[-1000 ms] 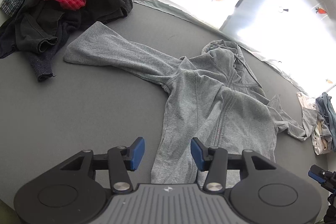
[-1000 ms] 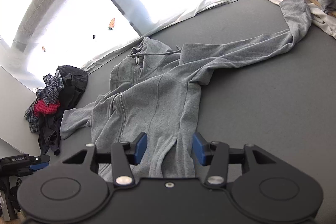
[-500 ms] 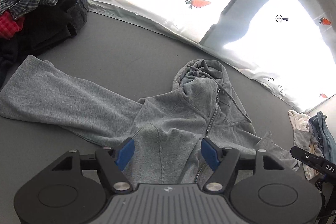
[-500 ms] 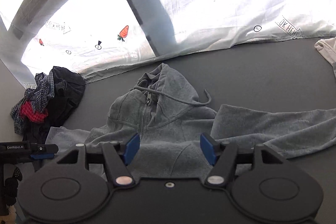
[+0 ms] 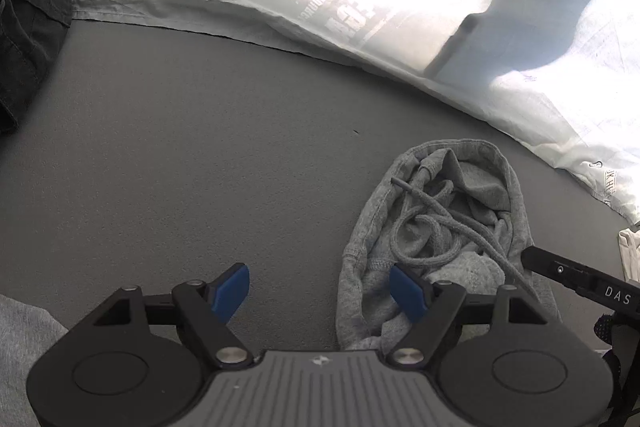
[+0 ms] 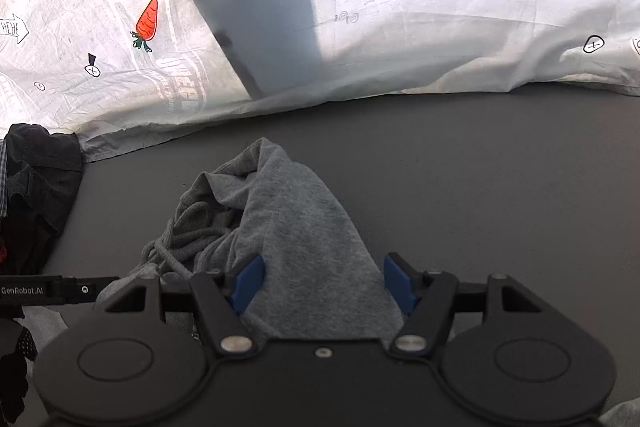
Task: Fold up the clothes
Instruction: 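Grasp the hoodie hood with the left gripper while the right gripper grasps the hood edge, then lay the hood down with both grippers and open them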
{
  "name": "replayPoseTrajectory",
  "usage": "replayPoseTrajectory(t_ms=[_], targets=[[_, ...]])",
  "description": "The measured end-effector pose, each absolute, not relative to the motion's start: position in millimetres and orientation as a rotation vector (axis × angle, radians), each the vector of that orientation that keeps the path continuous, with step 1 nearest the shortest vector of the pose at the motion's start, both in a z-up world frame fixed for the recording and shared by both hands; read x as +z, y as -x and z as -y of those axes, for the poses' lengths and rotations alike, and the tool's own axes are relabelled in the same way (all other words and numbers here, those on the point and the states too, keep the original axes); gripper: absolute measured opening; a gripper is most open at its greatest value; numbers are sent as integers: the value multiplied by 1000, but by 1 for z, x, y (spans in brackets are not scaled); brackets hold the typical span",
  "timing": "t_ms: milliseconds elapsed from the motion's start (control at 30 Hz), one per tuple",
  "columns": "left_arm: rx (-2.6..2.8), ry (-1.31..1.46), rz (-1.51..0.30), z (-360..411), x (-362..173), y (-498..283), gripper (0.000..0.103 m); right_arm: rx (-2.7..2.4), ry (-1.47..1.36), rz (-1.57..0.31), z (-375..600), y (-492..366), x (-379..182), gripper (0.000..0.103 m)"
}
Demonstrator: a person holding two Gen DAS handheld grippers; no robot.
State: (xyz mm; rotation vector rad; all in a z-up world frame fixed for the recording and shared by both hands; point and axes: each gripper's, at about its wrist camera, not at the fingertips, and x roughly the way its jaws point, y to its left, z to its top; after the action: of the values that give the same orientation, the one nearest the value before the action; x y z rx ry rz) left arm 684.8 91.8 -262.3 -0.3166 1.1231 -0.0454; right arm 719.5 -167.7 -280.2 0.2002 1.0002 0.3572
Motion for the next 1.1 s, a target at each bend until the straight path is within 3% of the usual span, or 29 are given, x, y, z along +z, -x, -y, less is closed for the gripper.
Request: replayPoseTrajectory(t_ms=[33, 100, 200, 233, 267, 333, 367, 400, 567, 867, 1000, 1067, 1100], targets=[[-62, 295, -1132, -87, -267, -689, 78, 364, -214, -1004, 167, -722, -284, 70], [-91, 234, -1133, -75, -270, -694, 88, 381, -233, -1022, 165, -727, -291, 71], [-108, 148, -1127, -63, -271, -696, 87, 404, -207, -1017, 163, -727, -291, 71], [-103, 141, -1121, -63, -271, -695, 86, 417, -204, -1018, 164, -726, -291, 57], [-92, 134, -1115, -62, -270, -694, 79, 442, -212, -1024, 165, -726, -290, 37], [-89, 123, -1107, -61, -267, -691, 56, 460, -241, -1035, 167, -726, -289, 7], [-96, 139, -1109, -59, -265, -691, 29, 456, -242, -1023, 166, -724, -286, 7], [-104, 156, -1110, -58, -264, -690, 15, 452, -232, -1003, 165, -722, -283, 7], [-58, 67, -1000, -46, -243, -694, 14, 453, -144, -862, 154, -722, -256, 5], [89, -63, -600, -61, -130, -750, 13, 475, -101, -622, 131, -758, -197, 5], [106, -51, -684, -68, -148, -773, 19, 356, -75, -676, 122, -779, -219, 9], [89, -5, -754, -73, -166, -771, 24, 298, -73, -738, 128, -782, -235, 23], [66, 27, -794, -77, -174, -765, 31, 272, -74, -762, 132, -781, -242, 26]])
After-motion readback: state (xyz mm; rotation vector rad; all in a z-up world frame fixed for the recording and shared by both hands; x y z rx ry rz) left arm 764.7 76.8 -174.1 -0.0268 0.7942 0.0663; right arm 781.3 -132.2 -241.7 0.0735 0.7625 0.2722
